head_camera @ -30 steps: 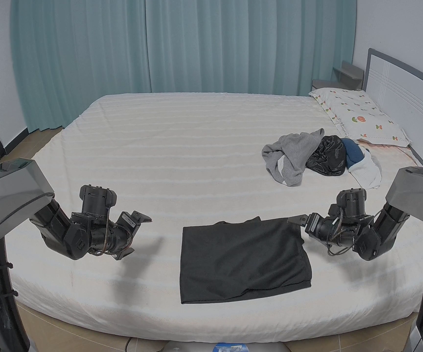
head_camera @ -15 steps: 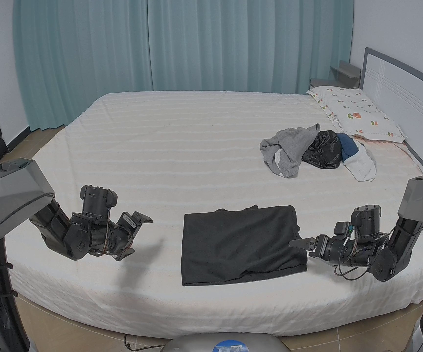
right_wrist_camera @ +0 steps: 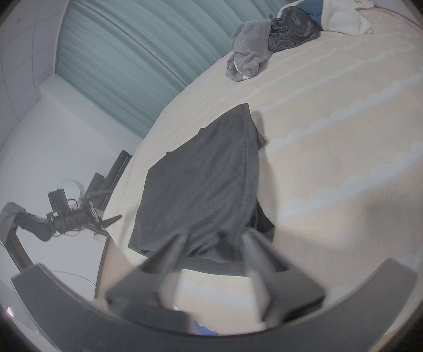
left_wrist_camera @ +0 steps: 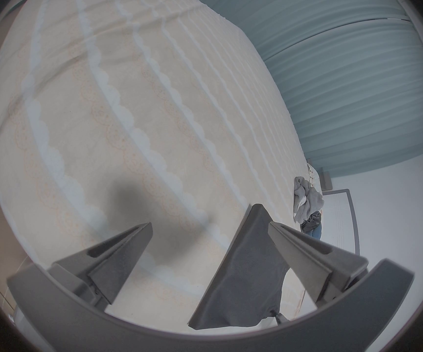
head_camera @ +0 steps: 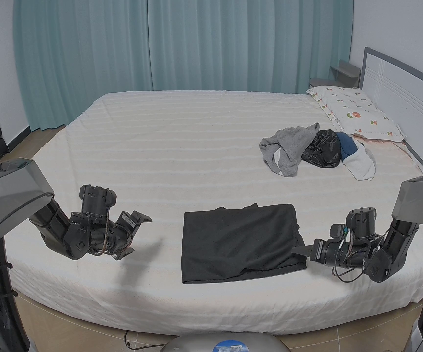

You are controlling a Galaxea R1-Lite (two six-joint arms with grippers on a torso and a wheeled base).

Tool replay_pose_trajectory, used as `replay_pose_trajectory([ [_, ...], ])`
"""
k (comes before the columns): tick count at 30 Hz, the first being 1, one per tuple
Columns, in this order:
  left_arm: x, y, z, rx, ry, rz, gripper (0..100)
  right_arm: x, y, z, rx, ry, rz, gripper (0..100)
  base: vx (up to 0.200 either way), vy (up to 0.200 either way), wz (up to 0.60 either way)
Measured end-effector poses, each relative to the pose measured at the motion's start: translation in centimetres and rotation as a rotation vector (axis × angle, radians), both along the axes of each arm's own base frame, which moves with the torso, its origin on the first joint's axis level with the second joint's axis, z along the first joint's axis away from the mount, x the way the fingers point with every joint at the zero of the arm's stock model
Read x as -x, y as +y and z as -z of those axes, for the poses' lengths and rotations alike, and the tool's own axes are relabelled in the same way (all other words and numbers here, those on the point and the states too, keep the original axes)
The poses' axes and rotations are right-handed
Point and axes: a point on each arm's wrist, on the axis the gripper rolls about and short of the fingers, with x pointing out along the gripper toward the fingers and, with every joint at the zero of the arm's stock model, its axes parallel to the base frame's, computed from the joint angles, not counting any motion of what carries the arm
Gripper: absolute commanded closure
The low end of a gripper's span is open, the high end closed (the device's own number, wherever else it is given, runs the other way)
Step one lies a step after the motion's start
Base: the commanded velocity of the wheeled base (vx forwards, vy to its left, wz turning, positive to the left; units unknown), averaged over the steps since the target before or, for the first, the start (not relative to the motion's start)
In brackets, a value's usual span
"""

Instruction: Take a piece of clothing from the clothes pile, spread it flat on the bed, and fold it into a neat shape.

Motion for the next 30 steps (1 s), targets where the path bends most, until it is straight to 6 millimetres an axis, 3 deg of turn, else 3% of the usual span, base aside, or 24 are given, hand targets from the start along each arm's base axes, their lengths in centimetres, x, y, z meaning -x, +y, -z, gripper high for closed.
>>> replay_pose_trajectory([
  [29, -0.1, 0.0, 0.0, 0.002, -0.001, -0.002, 0, 1.9, -3.4, -0.5, 0.094, -0.046, -0.023, 100, 0.000, 0.000, 0.00],
  [30, -0.1, 0.0, 0.0, 0.002, -0.001, -0.001, 0, 1.9, -3.4, -0.4, 0.095, -0.044, -0.023, 0, 0.000, 0.000, 0.00],
])
